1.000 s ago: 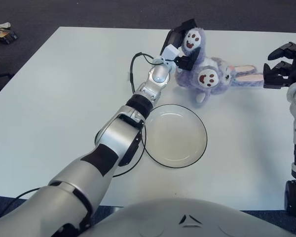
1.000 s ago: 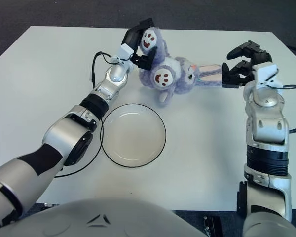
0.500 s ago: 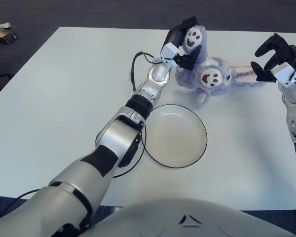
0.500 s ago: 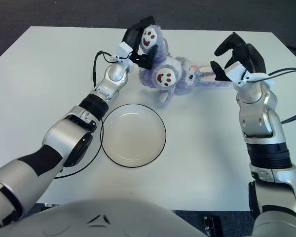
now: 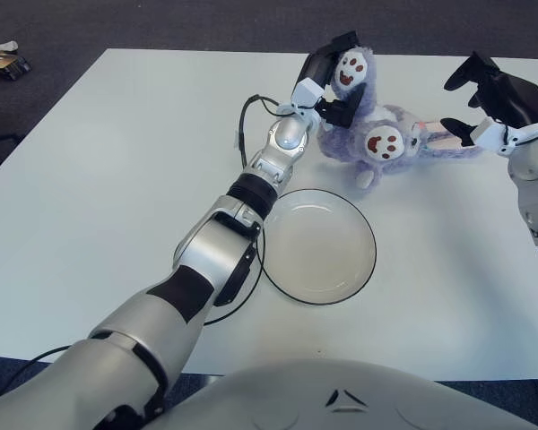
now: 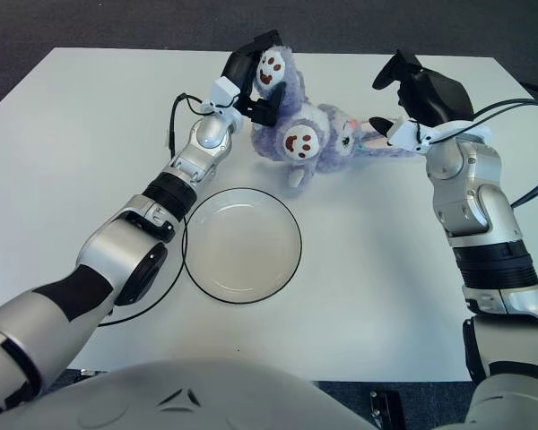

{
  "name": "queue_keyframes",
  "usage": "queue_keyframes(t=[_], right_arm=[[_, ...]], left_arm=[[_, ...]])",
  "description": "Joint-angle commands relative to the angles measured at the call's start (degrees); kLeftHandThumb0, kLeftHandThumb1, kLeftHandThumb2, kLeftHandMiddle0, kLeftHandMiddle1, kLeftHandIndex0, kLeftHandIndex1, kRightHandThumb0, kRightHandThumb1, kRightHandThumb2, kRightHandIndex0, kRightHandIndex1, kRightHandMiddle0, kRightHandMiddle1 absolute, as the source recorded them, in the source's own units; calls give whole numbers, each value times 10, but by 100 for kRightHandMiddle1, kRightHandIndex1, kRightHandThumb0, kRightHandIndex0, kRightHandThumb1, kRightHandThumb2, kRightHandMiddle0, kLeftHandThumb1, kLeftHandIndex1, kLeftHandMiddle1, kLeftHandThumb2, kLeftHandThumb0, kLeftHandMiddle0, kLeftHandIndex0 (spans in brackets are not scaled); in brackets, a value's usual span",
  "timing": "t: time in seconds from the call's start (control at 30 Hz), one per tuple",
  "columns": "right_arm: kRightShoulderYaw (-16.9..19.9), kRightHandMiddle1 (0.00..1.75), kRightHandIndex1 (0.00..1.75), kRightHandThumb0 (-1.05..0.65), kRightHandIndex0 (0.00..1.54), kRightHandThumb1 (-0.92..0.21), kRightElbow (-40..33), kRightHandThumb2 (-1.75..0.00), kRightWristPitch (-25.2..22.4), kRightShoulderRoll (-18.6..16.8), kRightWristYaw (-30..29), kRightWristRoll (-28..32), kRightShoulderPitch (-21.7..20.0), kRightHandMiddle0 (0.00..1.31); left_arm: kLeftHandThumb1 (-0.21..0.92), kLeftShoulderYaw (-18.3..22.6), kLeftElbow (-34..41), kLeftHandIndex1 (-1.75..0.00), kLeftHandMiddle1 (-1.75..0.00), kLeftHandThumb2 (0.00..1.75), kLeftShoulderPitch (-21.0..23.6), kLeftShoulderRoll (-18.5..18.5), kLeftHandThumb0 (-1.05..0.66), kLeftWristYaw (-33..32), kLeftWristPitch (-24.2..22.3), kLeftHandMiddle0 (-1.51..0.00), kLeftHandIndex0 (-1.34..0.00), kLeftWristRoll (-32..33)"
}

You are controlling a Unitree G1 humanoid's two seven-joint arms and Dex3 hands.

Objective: Put the doll into the plate.

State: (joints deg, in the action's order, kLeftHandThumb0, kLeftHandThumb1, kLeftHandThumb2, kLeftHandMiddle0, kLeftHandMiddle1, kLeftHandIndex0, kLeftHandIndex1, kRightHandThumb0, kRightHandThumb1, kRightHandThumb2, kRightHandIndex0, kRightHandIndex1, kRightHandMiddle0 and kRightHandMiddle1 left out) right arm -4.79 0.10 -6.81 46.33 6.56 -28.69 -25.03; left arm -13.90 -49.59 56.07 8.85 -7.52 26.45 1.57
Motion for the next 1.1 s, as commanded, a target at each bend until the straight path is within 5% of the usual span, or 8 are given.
queue_keyframes(t=[0.0,0.27,0.63,0.9,1.07], right_arm=[[-1,127,113,-62,25,-29,-3,-98,-6,-11,21,-6,-15,0],[-17,121,113,-59,26,-28,-36,-100,-62,-11,88,-23,-24,0],[-34,60,122,-80,18,-45,-52,-75,-102,9,251,10,-55,0],[-45,43,129,-90,15,-52,-37,-64,-96,9,313,10,-75,0],[-48,31,134,-82,13,-55,-23,-64,-135,-10,370,40,-93,0]], left_arm=[[16,1,11,-175,-175,151,-49,98,53,4,-7,-74,-100,8],[16,1,8,-175,-175,151,-49,99,53,3,-8,-74,-101,9],[16,2,5,-175,-175,151,-48,102,53,-3,-13,-74,-100,7],[15,2,2,-175,-175,151,-48,104,53,-17,-10,-74,-99,1],[15,-2,-3,-175,-175,152,-45,102,53,-32,-4,-74,-98,-12]])
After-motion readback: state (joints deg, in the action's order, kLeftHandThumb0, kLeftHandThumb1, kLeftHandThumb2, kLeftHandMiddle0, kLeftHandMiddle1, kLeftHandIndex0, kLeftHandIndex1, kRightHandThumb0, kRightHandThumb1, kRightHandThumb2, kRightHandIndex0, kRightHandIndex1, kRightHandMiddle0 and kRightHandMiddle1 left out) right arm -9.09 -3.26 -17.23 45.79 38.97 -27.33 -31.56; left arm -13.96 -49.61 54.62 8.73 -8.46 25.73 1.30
